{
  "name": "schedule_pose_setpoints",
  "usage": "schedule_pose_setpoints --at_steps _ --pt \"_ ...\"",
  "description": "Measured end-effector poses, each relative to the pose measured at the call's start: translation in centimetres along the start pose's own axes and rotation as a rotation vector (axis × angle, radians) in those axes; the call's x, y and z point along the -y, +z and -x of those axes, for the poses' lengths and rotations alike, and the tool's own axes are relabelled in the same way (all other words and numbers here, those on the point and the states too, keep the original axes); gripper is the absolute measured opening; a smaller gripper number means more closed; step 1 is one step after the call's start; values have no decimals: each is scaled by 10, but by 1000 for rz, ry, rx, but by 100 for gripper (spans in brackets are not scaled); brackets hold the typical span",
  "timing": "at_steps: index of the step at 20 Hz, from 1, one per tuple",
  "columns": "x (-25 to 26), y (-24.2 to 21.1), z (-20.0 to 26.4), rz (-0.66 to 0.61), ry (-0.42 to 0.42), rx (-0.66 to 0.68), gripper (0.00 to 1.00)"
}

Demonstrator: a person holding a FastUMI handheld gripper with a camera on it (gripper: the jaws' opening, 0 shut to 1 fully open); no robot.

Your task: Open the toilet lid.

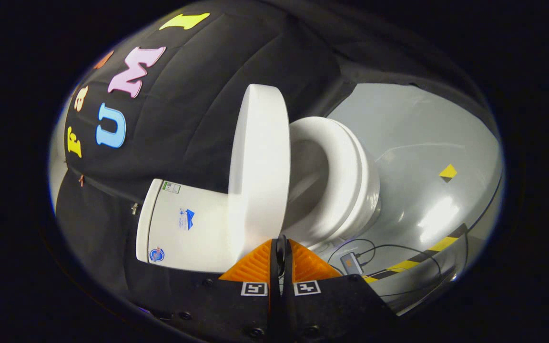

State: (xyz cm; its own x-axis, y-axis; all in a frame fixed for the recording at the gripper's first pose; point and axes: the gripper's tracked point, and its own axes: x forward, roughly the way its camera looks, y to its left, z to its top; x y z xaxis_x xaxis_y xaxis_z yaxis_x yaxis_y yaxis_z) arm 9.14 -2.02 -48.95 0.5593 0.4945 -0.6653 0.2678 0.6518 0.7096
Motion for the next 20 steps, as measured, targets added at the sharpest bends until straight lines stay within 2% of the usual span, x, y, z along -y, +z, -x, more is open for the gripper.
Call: schedule_pose_setpoints --at_steps 11,14,20 --pt "-102 3 35 281 -398 242 8" --pt "-123 -3 40 350 -459 294 8" --pt "-170 -18 40 454 -513 370 8"
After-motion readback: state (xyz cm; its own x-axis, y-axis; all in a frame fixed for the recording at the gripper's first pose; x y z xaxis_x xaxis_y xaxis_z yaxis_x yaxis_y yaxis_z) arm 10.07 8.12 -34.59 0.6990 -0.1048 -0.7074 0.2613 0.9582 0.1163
